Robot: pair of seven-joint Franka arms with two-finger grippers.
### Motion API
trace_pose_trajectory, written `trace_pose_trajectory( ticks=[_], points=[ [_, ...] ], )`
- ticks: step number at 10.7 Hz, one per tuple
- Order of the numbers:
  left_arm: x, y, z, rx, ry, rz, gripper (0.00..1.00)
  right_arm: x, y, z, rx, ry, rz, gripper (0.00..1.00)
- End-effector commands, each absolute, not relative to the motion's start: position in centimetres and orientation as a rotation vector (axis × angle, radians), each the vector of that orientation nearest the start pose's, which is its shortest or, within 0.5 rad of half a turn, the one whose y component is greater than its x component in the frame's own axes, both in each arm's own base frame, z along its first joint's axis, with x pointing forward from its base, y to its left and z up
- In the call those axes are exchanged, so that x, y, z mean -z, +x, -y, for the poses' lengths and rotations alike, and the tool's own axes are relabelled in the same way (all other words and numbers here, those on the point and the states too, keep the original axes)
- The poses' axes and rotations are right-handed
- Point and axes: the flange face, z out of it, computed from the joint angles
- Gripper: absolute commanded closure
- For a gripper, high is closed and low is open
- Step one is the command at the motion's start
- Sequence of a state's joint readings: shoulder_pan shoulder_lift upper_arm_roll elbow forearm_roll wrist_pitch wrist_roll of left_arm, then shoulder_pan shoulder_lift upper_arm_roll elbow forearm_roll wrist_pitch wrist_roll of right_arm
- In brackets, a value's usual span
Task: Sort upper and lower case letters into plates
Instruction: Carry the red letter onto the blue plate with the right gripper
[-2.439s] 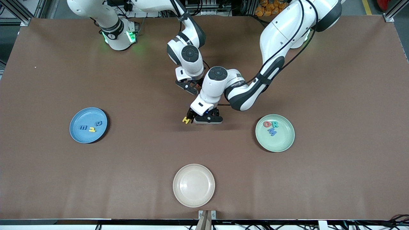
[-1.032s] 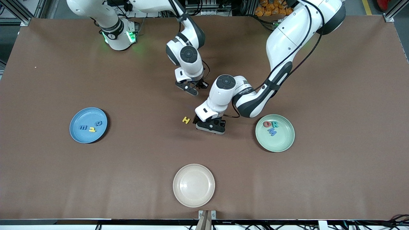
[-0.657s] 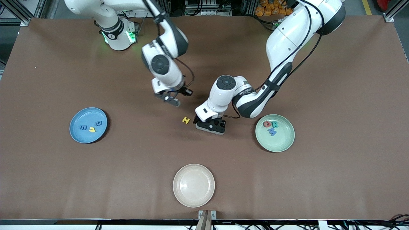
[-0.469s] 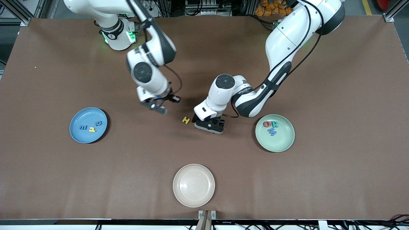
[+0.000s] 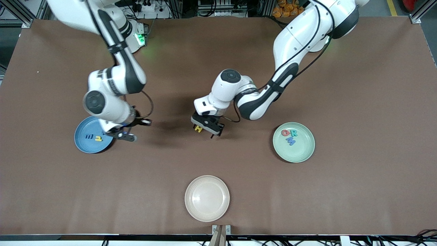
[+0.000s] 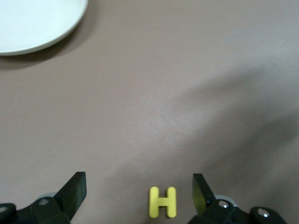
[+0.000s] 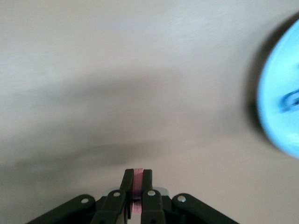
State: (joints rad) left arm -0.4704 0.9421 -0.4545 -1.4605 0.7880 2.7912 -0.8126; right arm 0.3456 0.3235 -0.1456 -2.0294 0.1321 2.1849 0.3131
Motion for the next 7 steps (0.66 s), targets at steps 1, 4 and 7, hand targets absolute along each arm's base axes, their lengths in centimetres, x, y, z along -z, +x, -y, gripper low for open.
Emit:
trace_pose_trajectory(
  ticks=[1,4,7],
  points=[
    [-20.4,49.1,58.4,0.843,-3.168,-1.046,0.00,-28.5,57.2,-6.0,-0.295,-3.176,-0.171,1.00],
    [-19.1,48.3,58.8,0.819,-3.135,-1.125,0.00,-27.5,57.4,2.0,-0.335,-3.189,-0.111,1.00],
    [-16.4,46.9,59.0,0.736,-3.170,-1.069,0.00,-26.3,57.1,6.1,-0.369,-3.184,-0.099,0.99]
  ],
)
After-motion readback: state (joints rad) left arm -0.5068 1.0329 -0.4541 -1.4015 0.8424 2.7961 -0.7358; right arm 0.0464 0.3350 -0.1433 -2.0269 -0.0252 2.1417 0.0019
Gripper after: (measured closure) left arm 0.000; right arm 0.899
